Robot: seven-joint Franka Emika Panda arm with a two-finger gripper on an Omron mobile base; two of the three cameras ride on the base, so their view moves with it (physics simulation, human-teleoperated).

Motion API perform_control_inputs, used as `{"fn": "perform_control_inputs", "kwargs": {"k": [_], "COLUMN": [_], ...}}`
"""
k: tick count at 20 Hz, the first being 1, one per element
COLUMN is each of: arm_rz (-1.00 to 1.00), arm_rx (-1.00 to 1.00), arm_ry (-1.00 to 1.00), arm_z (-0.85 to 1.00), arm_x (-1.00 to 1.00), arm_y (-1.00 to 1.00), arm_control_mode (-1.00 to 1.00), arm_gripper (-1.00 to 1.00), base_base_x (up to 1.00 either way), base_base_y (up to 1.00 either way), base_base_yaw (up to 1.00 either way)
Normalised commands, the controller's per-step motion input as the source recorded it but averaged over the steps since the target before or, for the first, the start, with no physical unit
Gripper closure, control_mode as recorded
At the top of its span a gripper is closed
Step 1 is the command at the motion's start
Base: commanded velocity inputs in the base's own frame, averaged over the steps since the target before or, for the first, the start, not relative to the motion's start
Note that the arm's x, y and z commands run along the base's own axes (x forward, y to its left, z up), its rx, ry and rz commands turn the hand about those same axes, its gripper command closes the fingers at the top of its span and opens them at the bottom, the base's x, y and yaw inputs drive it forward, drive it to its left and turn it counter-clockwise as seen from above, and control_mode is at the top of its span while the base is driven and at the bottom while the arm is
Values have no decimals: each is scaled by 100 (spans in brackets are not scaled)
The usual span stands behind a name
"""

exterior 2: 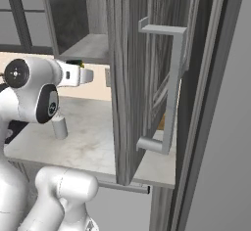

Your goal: Pick the sponge and spray from the cabinet and place them on the counter.

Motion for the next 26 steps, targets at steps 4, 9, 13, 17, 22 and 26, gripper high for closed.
{"fn": "perform_control_inputs", "kwargs": {"k": [4,9,13,17,22,26], "arm_rz": [0,0,0,0,1,1], "arm_rx": [0,1,0,1,3,3], "arm_ry": [0,-1,-1,0,0,-1], "arm_z": [-22,-48,-62,-60,-57,-54], "arm_x": [-34,-25,-13,-4,0,3], "arm_y": [12,9,8,2,-1,-7], "arm_control_mode": [-100,-100,-100,-100,-100,-100], "arm_gripper": [100,100,100,100,100,100], "base_base_x": [0,0,0,0,0,0], "base_base_y": [0,0,0,0,0,0], "base_base_yaw": [0,0,0,0,0,0]}}
